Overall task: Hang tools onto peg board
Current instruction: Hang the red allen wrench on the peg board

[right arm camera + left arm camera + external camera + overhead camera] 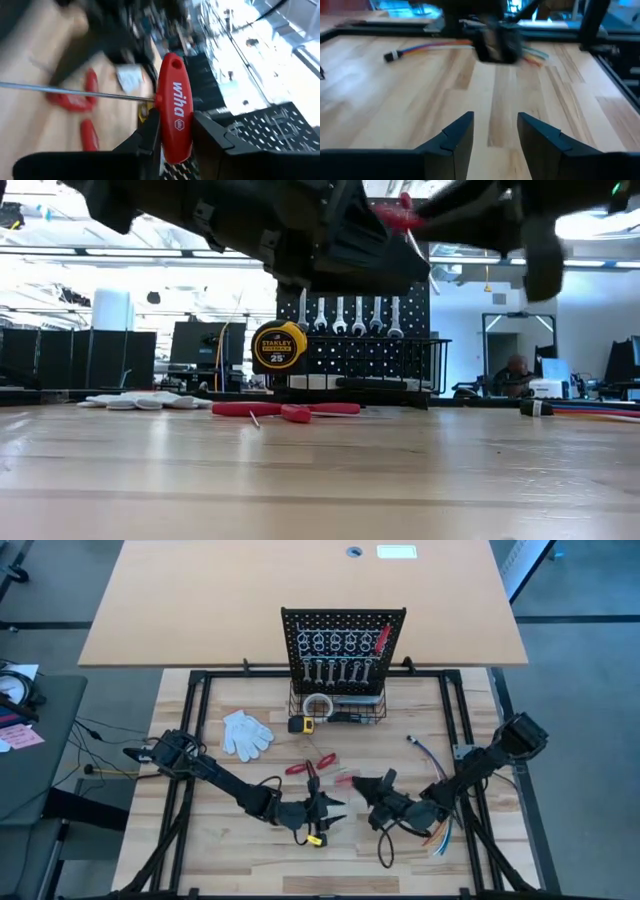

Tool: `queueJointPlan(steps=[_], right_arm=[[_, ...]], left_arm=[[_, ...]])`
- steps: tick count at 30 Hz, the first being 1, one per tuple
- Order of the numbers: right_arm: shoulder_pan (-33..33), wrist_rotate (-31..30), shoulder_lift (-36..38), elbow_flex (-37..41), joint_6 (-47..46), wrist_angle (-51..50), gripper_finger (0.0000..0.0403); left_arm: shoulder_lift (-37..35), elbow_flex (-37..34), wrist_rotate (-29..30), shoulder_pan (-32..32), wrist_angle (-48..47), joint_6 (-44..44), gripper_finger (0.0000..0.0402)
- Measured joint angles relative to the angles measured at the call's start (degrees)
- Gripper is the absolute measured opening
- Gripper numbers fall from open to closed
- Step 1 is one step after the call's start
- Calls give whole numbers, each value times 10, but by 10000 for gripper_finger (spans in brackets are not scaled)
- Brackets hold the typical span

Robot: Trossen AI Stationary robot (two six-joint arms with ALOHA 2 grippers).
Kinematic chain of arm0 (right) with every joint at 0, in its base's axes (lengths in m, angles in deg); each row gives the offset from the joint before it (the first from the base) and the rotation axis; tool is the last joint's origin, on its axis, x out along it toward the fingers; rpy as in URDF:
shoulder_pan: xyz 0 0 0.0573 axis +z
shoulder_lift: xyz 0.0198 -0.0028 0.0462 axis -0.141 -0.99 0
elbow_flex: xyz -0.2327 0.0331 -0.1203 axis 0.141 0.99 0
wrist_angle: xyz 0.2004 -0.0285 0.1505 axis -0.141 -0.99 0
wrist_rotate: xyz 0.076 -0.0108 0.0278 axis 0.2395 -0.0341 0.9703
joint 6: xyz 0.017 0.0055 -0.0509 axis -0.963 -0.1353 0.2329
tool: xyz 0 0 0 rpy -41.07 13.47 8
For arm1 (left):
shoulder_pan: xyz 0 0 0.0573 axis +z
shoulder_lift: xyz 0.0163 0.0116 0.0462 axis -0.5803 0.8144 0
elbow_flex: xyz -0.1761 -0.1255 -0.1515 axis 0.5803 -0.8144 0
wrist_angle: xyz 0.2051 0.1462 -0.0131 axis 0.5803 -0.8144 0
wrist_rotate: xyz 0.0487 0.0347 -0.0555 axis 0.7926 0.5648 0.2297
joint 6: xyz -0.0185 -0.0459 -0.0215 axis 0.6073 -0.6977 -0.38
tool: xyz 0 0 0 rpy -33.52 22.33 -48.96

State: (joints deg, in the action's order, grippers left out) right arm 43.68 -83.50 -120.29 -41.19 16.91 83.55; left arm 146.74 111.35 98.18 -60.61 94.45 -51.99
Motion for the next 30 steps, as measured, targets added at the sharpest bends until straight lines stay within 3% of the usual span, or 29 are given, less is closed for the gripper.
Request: queueJointPlan(steps=[2, 5, 16, 19, 22, 25, 30], right_arm=[[0, -16, 1, 0, 4, 4, 16], [1, -16, 1, 0, 4, 3, 2], [-2, 6, 1, 0, -60, -19, 10], [-12, 73, 1, 0, -152, -71, 14], [-40, 196, 1, 0, -265, -143, 30], [-91, 301, 1, 0, -362, -199, 59], [-200, 432, 1, 0, -522, -237, 107]], left_arm=[[0, 0, 0, -1, -9, -3, 150], [0, 0, 4, 1, -4, -10, 150], [-1, 0, 52, 2, -79, -38, 150], [-12, 0, 86, -6, -130, -56, 150], [-30, 0, 136, -14, -196, -92, 150], [-36, 0, 182, -19, -252, -127, 150], [-35, 0, 195, -19, -284, -167, 150]])
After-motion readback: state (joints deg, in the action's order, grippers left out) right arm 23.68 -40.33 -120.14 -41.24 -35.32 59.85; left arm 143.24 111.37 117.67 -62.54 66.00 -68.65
